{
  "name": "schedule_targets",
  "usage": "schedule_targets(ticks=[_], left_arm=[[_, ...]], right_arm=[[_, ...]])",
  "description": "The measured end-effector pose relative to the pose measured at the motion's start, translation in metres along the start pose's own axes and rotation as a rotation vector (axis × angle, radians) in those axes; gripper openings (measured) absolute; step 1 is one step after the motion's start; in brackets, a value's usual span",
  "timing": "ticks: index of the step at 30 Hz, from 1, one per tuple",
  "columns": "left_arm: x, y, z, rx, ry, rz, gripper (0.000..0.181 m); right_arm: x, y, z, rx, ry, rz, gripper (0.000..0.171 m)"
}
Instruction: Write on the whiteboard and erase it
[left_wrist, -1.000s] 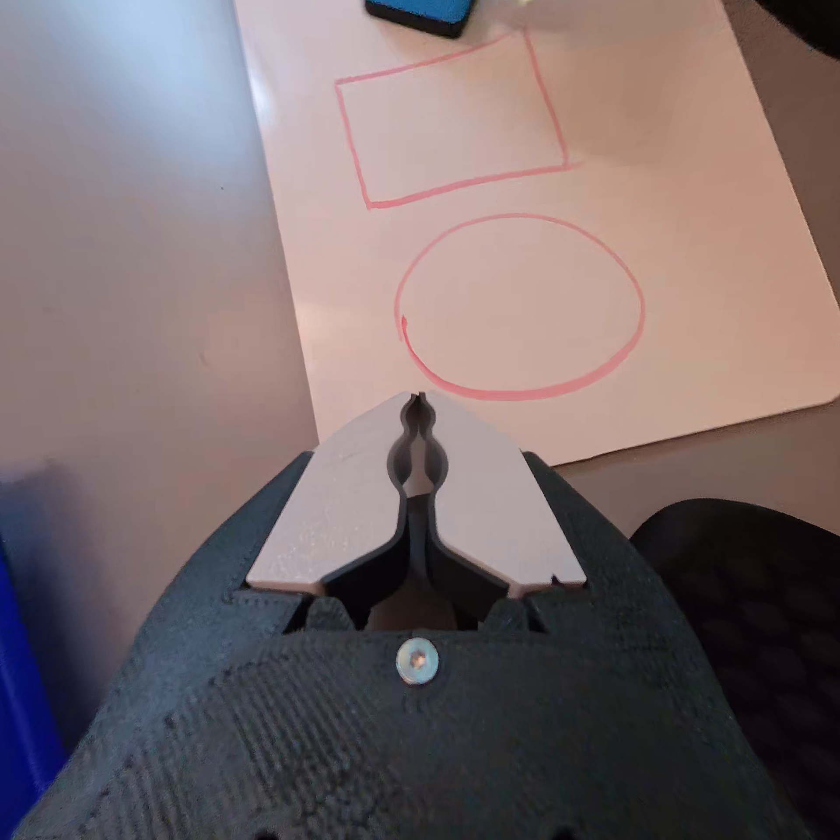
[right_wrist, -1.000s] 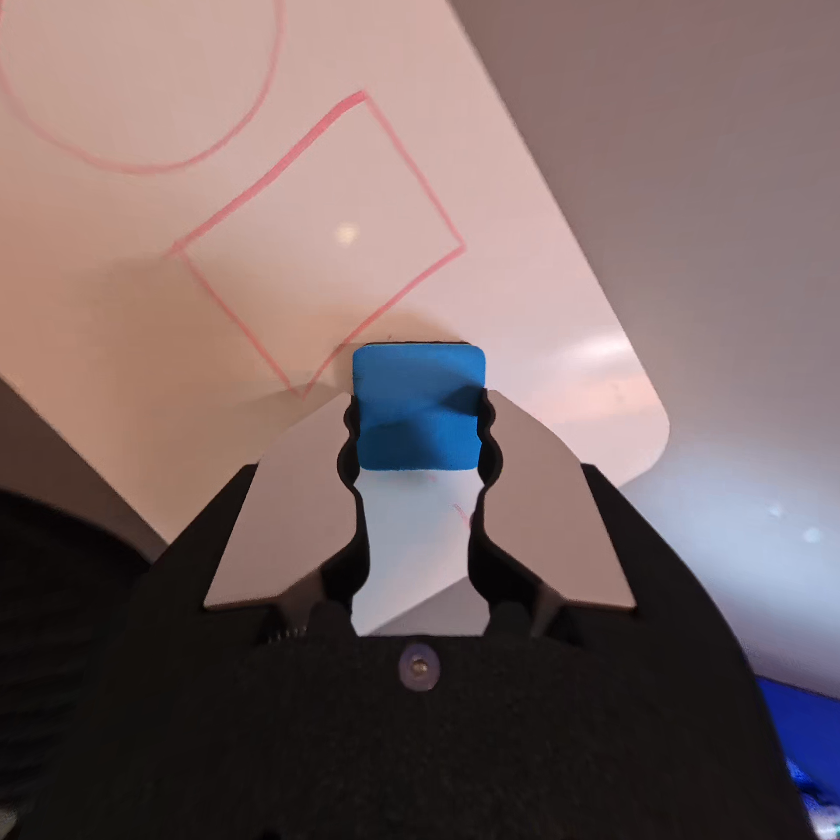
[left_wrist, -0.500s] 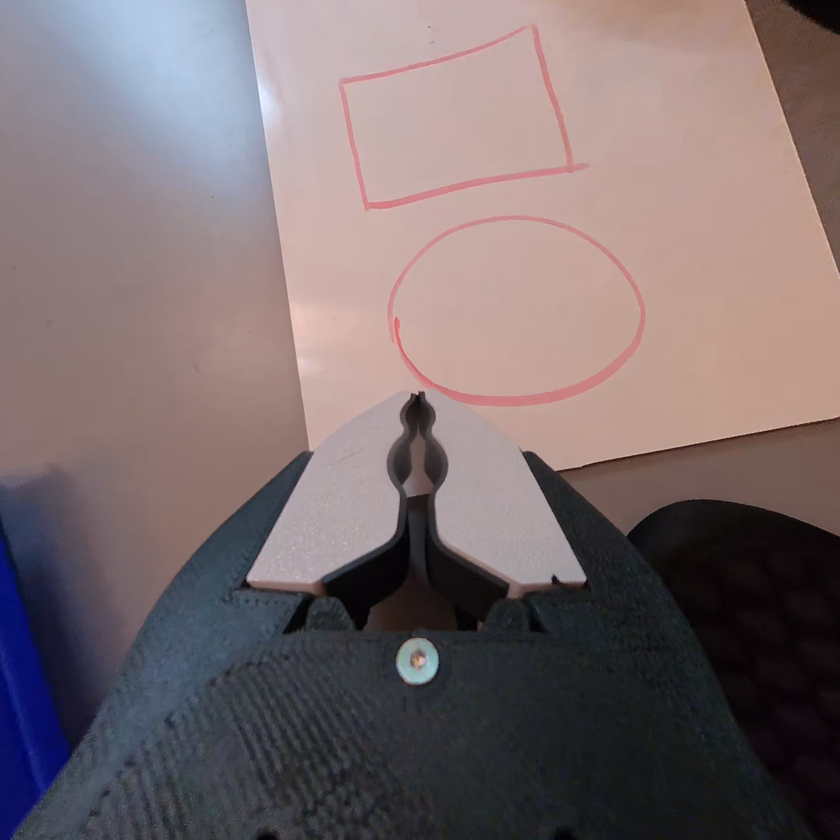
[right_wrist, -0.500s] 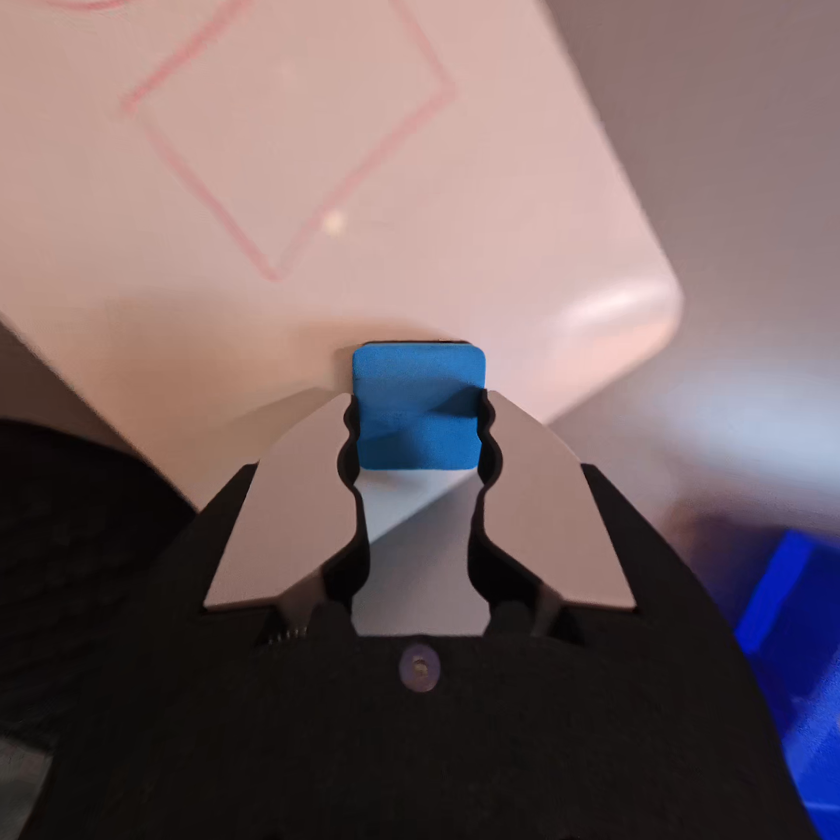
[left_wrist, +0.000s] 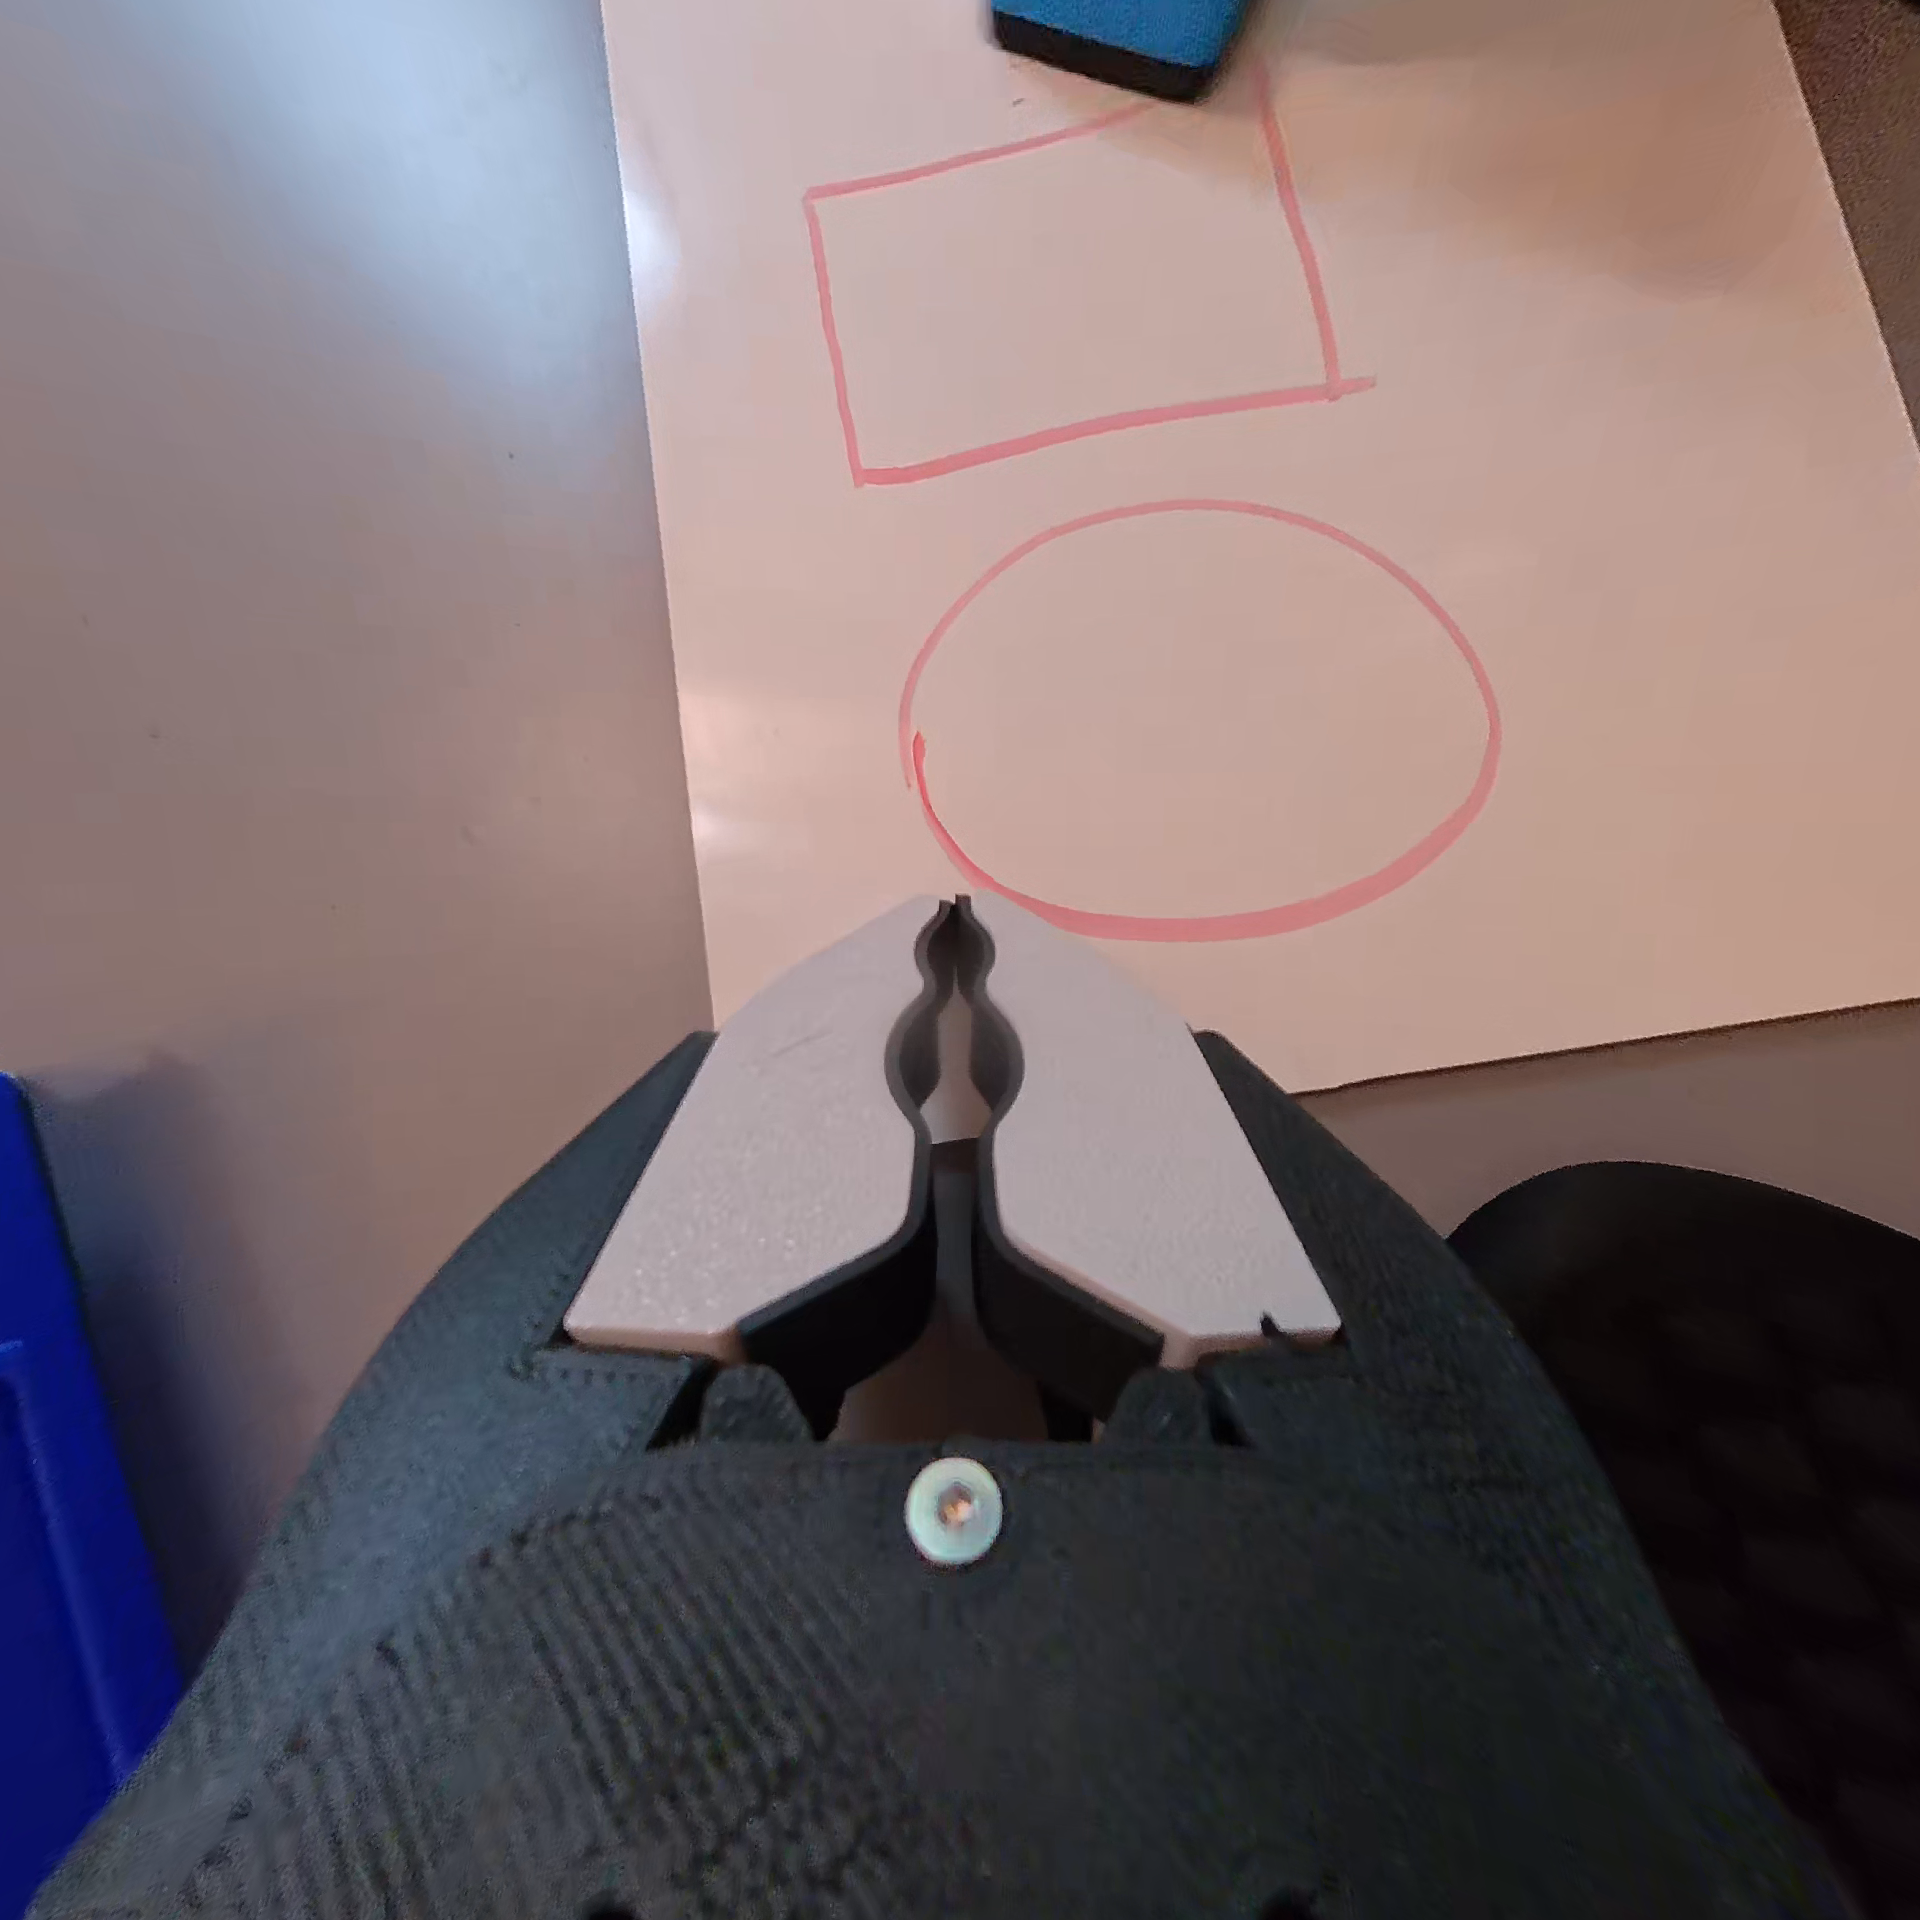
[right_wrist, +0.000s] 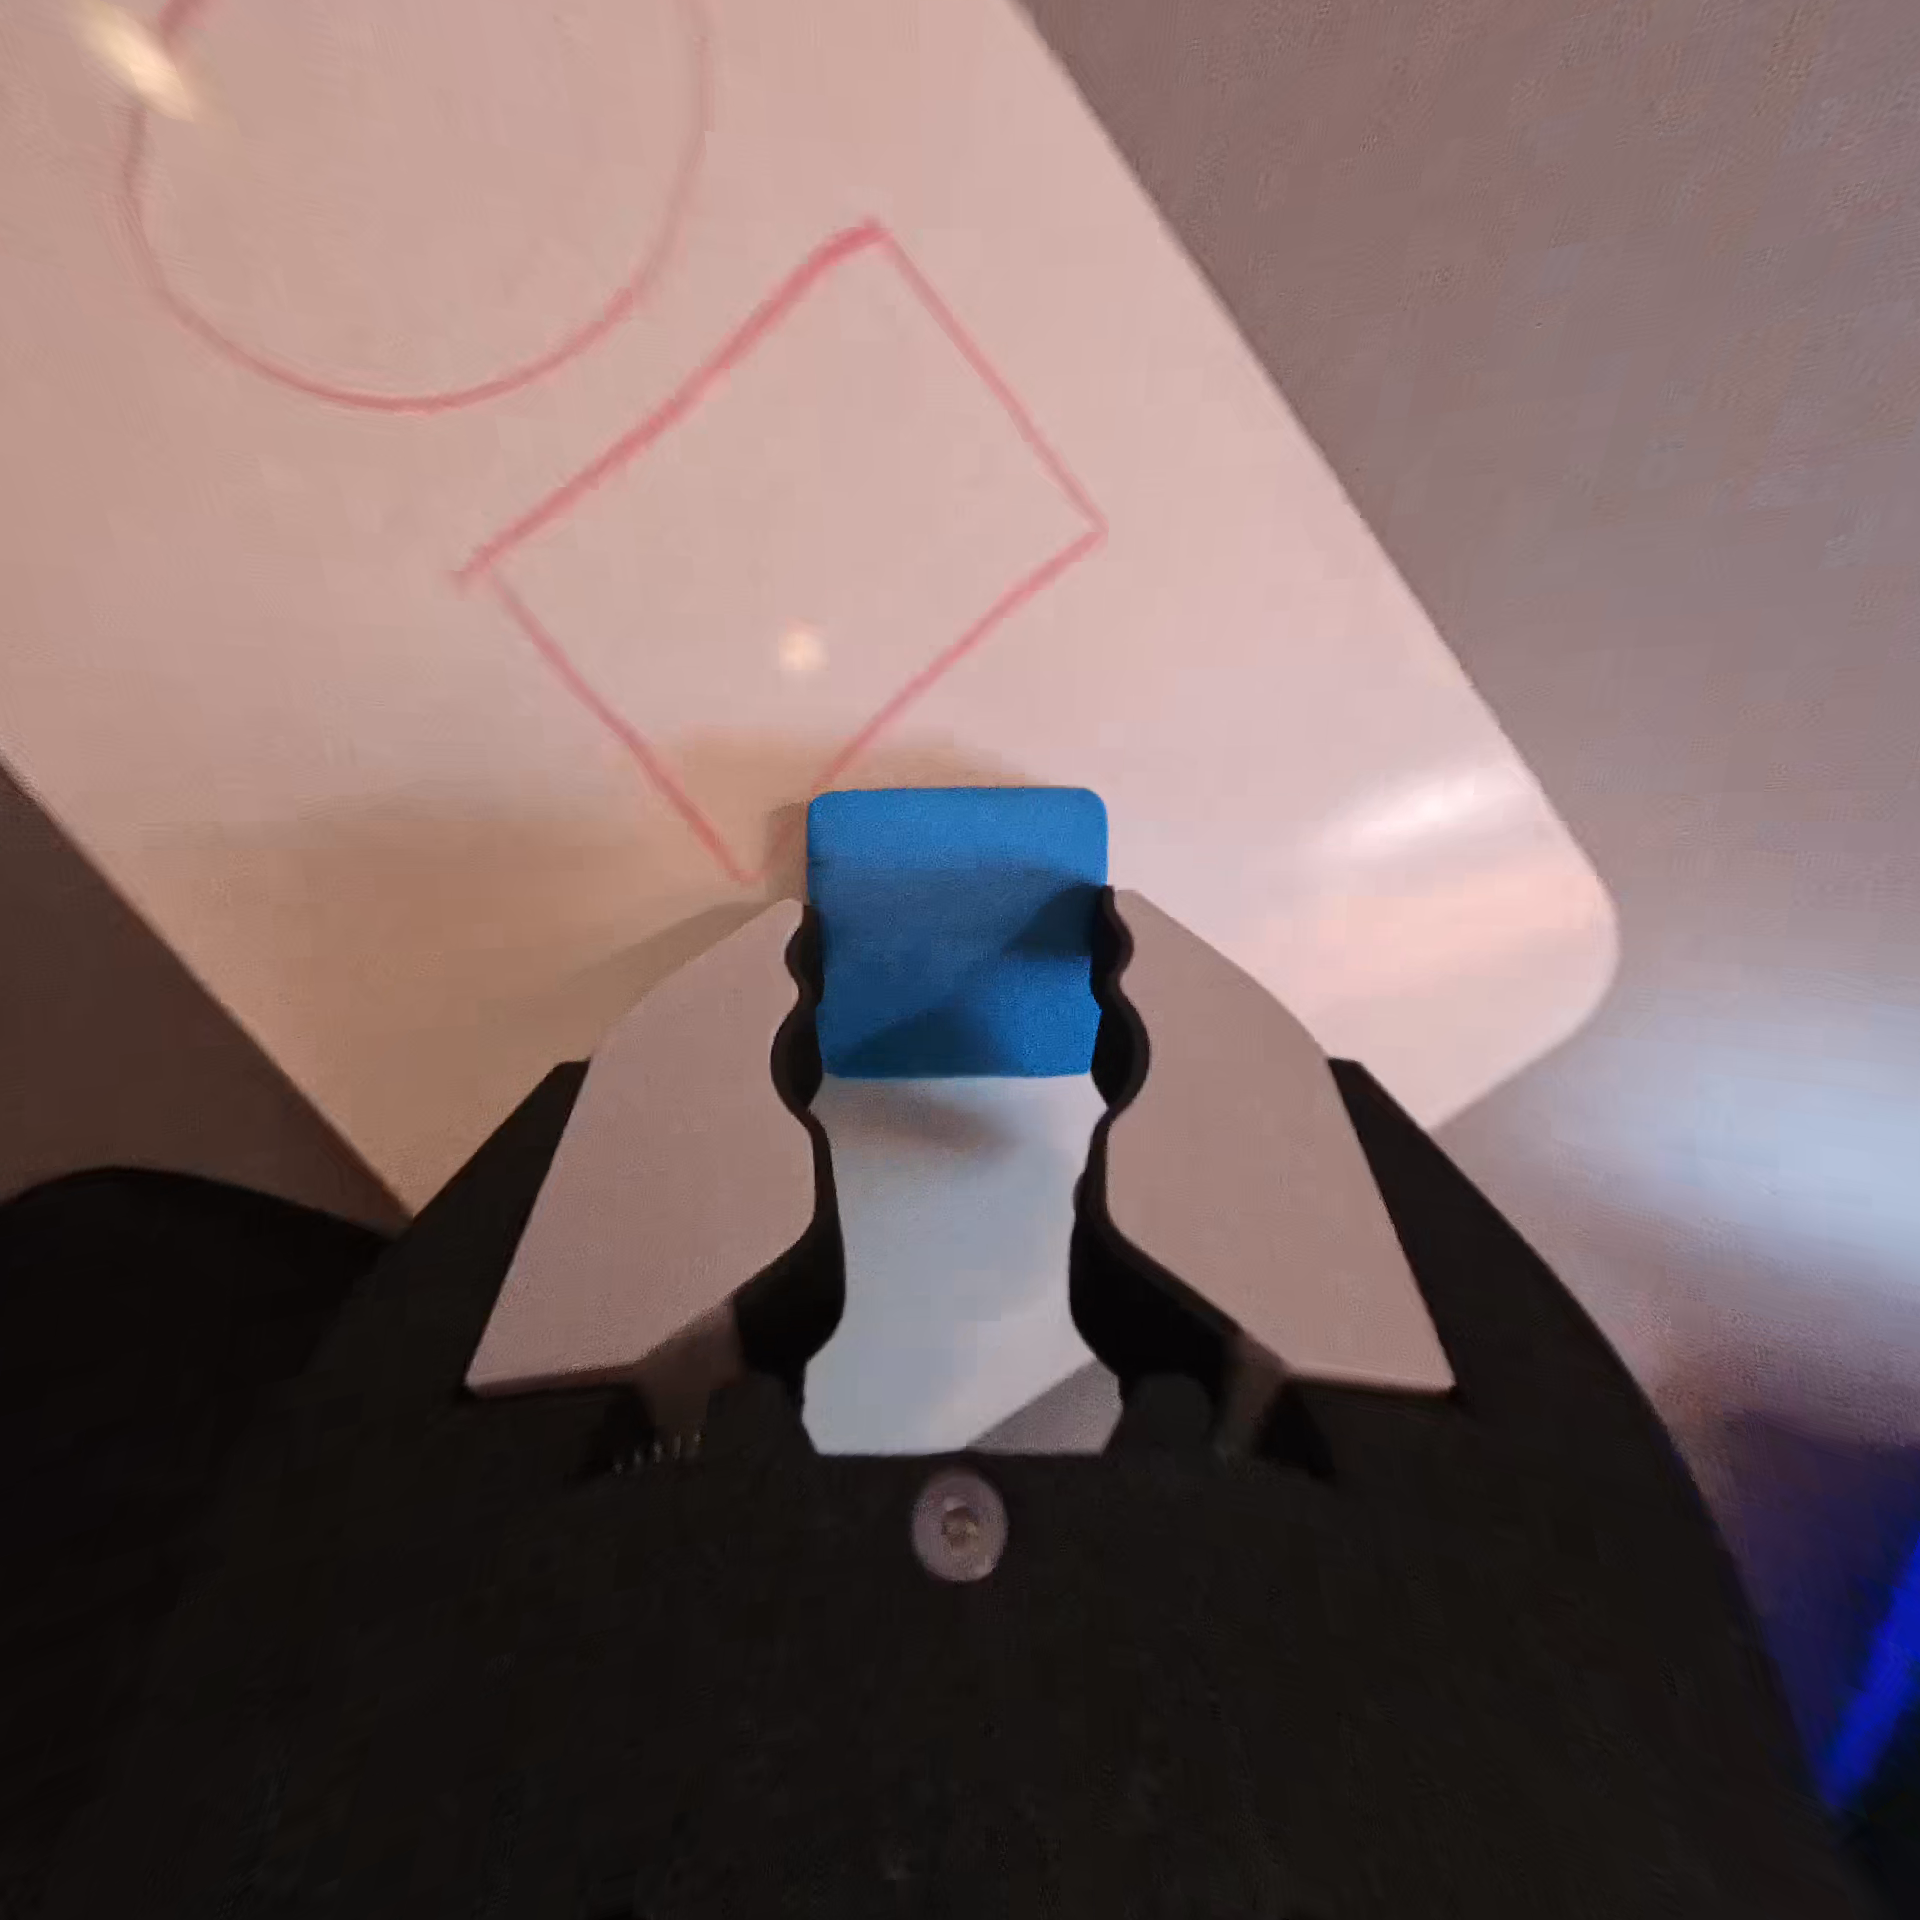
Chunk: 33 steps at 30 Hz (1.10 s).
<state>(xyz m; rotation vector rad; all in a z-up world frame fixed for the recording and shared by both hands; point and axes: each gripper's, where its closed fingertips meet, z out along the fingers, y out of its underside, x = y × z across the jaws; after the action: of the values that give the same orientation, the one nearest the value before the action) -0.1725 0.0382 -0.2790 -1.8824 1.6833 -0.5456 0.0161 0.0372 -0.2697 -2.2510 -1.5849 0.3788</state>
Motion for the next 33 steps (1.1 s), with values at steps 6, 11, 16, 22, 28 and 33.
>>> schedule_targets(ticks=[6, 11, 16, 22, 28, 33], left_arm=[[0.001, 0.000, 0.000, -0.001, -0.014, 0.008, 0.000], [0.002, -0.001, 0.001, 0.009, -0.015, 0.000, 0.000], [0.004, -0.001, 0.001, 0.013, -0.009, 0.000, 0.000], [0.006, 0.000, 0.000, 0.020, -0.005, -0.005, 0.000], [0.007, -0.001, 0.000, 0.014, -0.024, 0.010, 0.000], [0.008, -0.001, 0.000, 0.010, -0.024, 0.014, 0.000]], right_arm=[[0.037, 0.018, -0.009, -0.095, 0.056, 0.083, 0.050], [-0.054, -0.034, 0.018, -0.082, -0.111, -0.228, 0.050], [0.014, -0.009, 0.005, -0.084, 0.009, -0.022, 0.050], [-0.053, -0.014, 0.007, -0.068, -0.093, -0.171, 0.050], [-0.030, -0.054, 0.029, 0.010, -0.062, -0.137, 0.050], [-0.024, -0.011, 0.009, -0.087, -0.050, -0.077, 0.050]])
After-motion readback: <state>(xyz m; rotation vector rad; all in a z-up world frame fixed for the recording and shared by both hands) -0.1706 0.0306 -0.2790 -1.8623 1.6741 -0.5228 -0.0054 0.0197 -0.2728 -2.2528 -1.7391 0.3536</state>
